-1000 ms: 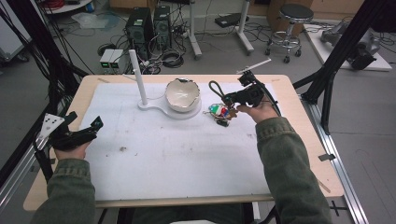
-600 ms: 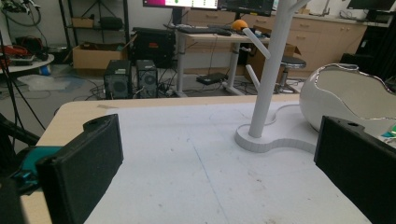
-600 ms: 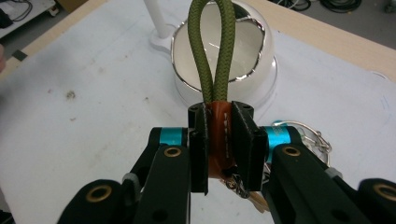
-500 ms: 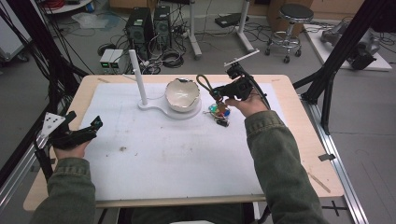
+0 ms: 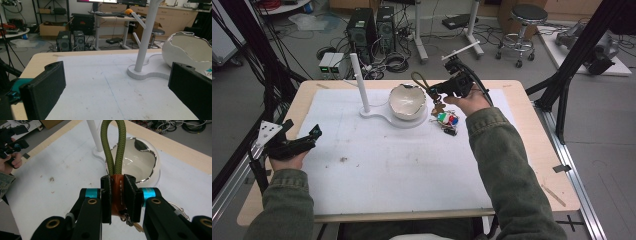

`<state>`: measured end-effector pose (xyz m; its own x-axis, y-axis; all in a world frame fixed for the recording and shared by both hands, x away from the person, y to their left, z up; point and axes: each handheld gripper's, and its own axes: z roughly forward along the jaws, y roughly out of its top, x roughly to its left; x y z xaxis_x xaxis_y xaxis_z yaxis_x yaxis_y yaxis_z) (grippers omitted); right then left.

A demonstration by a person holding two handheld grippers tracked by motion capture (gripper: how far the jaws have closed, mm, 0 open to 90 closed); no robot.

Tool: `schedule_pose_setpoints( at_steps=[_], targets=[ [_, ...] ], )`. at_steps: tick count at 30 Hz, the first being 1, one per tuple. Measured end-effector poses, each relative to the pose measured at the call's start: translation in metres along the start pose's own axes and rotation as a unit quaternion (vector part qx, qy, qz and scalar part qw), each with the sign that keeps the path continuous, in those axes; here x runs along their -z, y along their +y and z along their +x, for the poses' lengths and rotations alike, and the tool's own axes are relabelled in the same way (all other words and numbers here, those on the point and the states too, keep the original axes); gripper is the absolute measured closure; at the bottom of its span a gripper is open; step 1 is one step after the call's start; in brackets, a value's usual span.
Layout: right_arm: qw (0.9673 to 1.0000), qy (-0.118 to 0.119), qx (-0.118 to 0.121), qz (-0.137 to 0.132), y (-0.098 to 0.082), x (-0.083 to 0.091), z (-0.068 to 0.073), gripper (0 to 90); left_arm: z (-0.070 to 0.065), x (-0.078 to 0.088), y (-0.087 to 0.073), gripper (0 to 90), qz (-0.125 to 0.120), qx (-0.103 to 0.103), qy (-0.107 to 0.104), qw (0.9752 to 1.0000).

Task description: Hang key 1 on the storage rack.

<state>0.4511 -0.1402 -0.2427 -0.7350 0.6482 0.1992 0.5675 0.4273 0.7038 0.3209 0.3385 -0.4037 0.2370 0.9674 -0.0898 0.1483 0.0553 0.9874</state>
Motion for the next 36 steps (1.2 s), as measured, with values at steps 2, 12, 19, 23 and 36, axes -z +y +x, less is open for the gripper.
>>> schedule_pose_setpoints(
  at_steps=[2,12,19,23,36],
  targets=[
    [1.0,0.006,0.0,-0.003,0.003,-0.002,0.001,77.3,0.0,0.0,0.0,1.8,0.0,0.001,-0.001,1.0],
    [0.9996,0.028,0.008,0.004,0.012,-0.021,0.011,77.3,0.002,0.007,0.0,1.7,-0.005,0.005,0.002,1.0],
    [0.9989,0.043,0.015,0.011,0.029,-0.036,0.021,77.2,0.002,0.007,0.0,1.7,-0.004,0.004,0.0,1.0],
    [0.9982,0.054,0.024,0.015,0.038,-0.043,0.03,77.2,0.001,0.006,0.0,1.7,-0.005,0.002,-0.005,1.0],
    [0.9969,0.072,0.026,0.014,0.062,-0.054,0.045,77.2,0.001,0.006,-0.001,1.7,-0.005,0.002,-0.007,1.0]
  ],
)
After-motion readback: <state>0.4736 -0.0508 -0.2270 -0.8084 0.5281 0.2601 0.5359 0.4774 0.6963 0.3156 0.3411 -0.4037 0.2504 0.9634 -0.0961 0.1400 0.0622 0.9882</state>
